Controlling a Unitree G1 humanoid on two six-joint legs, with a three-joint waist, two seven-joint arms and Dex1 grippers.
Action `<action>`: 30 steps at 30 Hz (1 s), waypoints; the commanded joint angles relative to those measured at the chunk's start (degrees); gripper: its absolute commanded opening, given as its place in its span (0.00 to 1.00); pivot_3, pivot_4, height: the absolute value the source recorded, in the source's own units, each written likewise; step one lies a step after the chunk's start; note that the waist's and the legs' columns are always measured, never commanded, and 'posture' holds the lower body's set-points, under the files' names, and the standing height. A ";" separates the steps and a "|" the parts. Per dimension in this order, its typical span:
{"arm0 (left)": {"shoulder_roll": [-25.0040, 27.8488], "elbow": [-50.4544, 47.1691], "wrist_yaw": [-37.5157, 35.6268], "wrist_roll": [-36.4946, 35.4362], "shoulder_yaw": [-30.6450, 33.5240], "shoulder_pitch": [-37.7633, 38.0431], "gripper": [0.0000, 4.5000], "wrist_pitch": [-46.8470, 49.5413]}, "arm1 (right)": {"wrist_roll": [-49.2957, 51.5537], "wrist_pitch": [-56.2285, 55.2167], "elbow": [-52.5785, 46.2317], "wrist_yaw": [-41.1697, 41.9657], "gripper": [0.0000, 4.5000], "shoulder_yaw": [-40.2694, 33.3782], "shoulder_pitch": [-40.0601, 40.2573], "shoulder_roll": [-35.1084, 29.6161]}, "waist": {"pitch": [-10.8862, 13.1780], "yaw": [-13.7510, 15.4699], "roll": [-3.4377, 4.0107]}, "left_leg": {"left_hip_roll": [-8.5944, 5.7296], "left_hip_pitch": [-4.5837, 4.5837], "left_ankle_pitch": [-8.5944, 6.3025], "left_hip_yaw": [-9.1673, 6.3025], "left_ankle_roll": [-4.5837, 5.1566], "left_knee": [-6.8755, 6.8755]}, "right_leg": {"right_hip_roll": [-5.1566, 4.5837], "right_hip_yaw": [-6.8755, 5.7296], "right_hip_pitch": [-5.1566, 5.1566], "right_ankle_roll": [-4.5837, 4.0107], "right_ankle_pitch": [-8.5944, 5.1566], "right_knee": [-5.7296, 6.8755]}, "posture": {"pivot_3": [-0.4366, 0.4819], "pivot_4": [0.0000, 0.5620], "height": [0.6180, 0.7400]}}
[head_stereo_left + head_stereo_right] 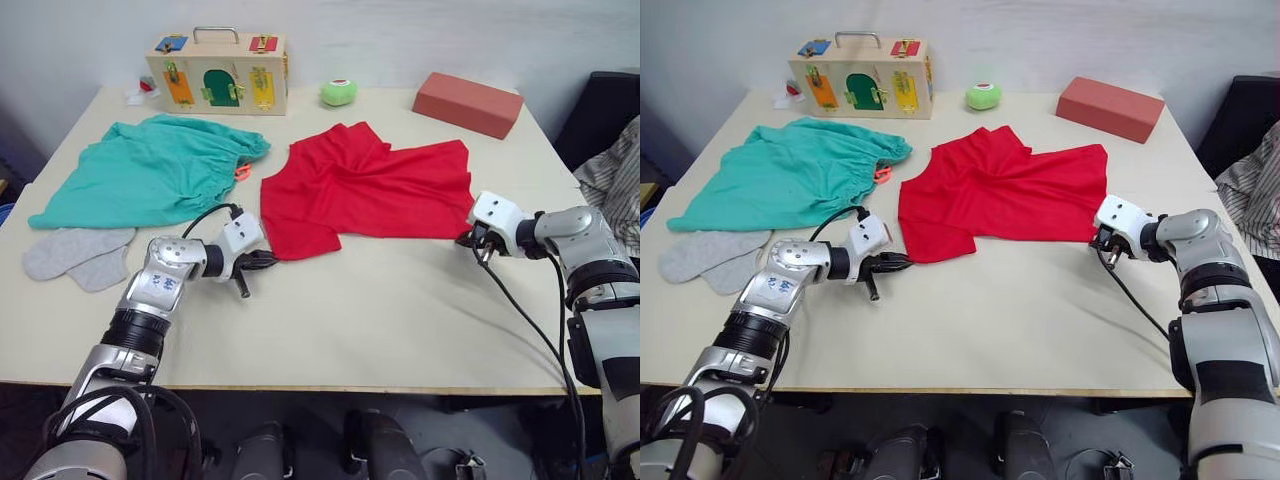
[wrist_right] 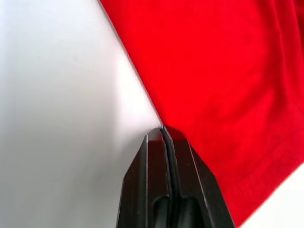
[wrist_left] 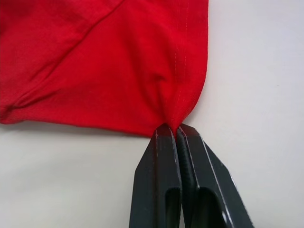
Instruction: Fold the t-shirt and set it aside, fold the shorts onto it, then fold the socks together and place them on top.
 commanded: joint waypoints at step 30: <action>4.98 -9.28 -3.46 -3.74 6.40 11.37 0.00 -5.50 | -2.80 -3.66 0.02 0.70 0.71 -0.56 1.98 -1.16 | -0.01 -0.29 -0.02 | 0.23 0.12 -0.14 0.19 -0.19 -0.06 | 0.22 0.23 -0.10 -0.12 -0.07 0.00 | 0.48 0.27 1.00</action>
